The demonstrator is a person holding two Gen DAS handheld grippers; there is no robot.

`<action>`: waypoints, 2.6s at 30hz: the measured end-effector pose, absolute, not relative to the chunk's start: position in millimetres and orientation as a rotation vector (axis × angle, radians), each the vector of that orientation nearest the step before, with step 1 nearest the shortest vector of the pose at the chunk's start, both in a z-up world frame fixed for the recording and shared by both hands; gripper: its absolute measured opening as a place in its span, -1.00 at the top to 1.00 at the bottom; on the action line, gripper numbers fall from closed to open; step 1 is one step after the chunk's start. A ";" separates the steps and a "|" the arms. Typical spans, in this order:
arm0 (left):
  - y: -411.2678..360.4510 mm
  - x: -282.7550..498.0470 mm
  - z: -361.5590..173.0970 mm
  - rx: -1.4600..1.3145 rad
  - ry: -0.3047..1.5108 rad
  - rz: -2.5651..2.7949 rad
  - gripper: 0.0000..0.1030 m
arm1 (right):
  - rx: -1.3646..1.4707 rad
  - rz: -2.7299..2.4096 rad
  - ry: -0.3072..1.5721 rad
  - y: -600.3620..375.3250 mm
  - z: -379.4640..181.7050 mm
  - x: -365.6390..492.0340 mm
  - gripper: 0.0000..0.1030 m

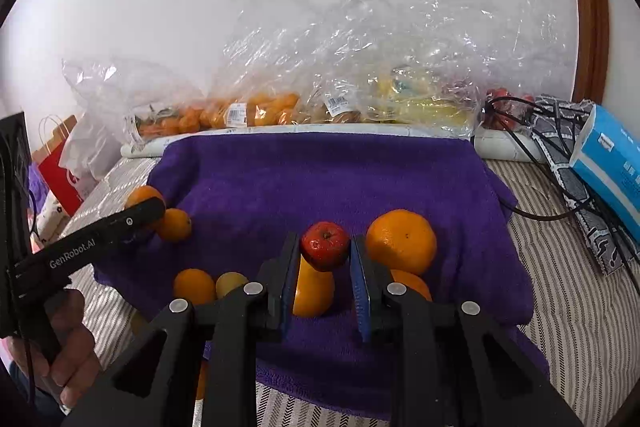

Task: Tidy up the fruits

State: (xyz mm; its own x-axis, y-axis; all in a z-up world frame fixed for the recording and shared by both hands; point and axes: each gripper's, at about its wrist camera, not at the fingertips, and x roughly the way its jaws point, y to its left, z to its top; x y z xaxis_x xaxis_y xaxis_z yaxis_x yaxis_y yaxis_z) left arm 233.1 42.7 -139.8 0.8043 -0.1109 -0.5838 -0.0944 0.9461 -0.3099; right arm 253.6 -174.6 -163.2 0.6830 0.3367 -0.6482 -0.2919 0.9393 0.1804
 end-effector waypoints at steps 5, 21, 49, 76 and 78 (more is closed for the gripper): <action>37.1 234.4 -140.5 -0.309 0.648 -0.025 0.23 | 0.058 0.353 0.753 -172.1 -166.2 256.5 0.51; 29.5 234.9 -142.2 -0.284 0.666 -0.073 0.22 | 0.034 0.332 0.741 -171.1 -162.4 254.5 0.43; 26.1 224.3 -129.2 -0.235 0.591 -0.062 -0.30 | 0.109 0.334 0.574 -182.3 -113.0 200.0 -0.15; 53.2 155.4 -133.5 -0.089 0.671 -0.043 -0.30 | 0.097 0.420 0.674 -158.1 -121.5 125.9 -0.01; 62.5 139.9 -137.6 -0.054 0.677 -0.028 -0.30 | 0.083 0.415 0.694 -150.6 -130.9 127.5 -0.01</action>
State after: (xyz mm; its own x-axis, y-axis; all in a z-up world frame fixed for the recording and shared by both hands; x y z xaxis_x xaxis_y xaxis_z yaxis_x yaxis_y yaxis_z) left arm 139.9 62.5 -137.6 0.7793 -0.0433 -0.6252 0.0082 0.9982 -0.0590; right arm 127.5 -150.6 -130.9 0.6908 0.3985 -0.6033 -0.3437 0.9151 0.2108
